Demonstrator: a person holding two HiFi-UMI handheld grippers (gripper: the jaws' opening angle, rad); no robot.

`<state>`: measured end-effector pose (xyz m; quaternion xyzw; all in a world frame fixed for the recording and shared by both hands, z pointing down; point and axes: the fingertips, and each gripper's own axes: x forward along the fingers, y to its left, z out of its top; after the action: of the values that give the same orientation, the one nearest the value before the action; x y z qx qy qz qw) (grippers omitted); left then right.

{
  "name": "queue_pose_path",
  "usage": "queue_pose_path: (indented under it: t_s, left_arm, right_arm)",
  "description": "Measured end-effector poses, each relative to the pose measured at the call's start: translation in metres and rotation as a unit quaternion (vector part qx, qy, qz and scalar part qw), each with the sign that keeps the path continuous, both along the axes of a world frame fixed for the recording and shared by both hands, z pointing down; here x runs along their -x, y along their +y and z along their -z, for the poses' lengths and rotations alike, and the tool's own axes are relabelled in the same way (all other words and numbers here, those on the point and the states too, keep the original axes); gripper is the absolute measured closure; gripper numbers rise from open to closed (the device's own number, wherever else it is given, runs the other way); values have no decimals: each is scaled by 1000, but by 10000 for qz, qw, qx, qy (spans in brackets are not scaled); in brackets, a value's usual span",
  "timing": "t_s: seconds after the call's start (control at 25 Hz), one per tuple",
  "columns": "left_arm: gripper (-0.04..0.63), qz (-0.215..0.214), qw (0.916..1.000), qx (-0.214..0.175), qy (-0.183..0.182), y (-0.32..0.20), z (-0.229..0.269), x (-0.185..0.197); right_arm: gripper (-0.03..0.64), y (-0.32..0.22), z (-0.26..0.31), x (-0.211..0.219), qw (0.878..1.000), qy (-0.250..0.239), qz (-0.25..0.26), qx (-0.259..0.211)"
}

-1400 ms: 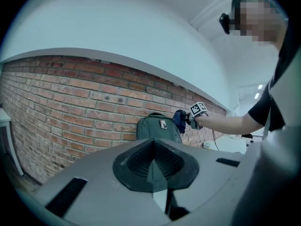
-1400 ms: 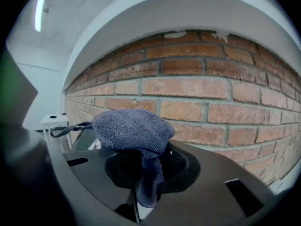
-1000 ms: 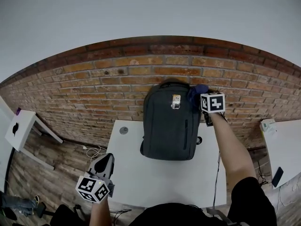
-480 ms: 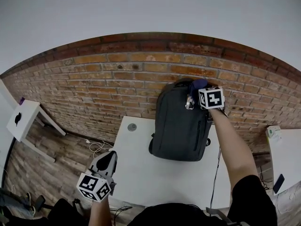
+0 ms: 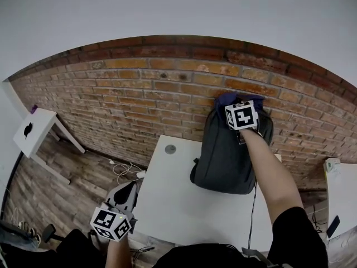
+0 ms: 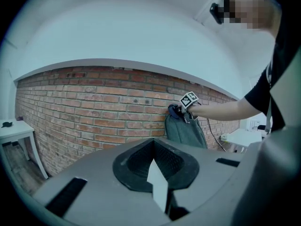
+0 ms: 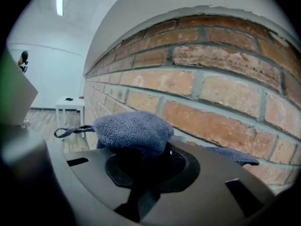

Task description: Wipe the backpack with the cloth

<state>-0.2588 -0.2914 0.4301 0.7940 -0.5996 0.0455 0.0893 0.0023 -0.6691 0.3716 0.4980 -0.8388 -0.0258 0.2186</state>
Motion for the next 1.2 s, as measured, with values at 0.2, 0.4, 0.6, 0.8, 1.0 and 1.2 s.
queue_pose_path:
  t_s: [0.2, 0.4, 0.6, 0.8, 1.0, 1.2]
  left_arm:
    - [600, 181, 9998, 45, 38, 6, -6, 21]
    - [600, 210, 9997, 68, 39, 6, -9, 24]
    - [600, 77, 9999, 89, 33, 0, -12, 9]
    - [600, -8, 10000, 82, 22, -6, -9, -8]
    - [600, -262, 9996, 45, -48, -14, -4, -37]
    - [600, -319, 9995, 51, -50, -14, -2, -54]
  right_arm:
    - [557, 5, -14, 49, 9992, 202, 333, 133]
    - [557, 7, -22, 59, 9978, 544, 376, 109]
    - [557, 3, -2, 26, 9985, 529, 99, -24]
    - [557, 6, 18, -22, 9974, 660, -83, -271]
    - [557, 6, 29, -82, 9969, 554, -470, -310]
    - [557, 4, 23, -132, 9958, 457, -780, -152]
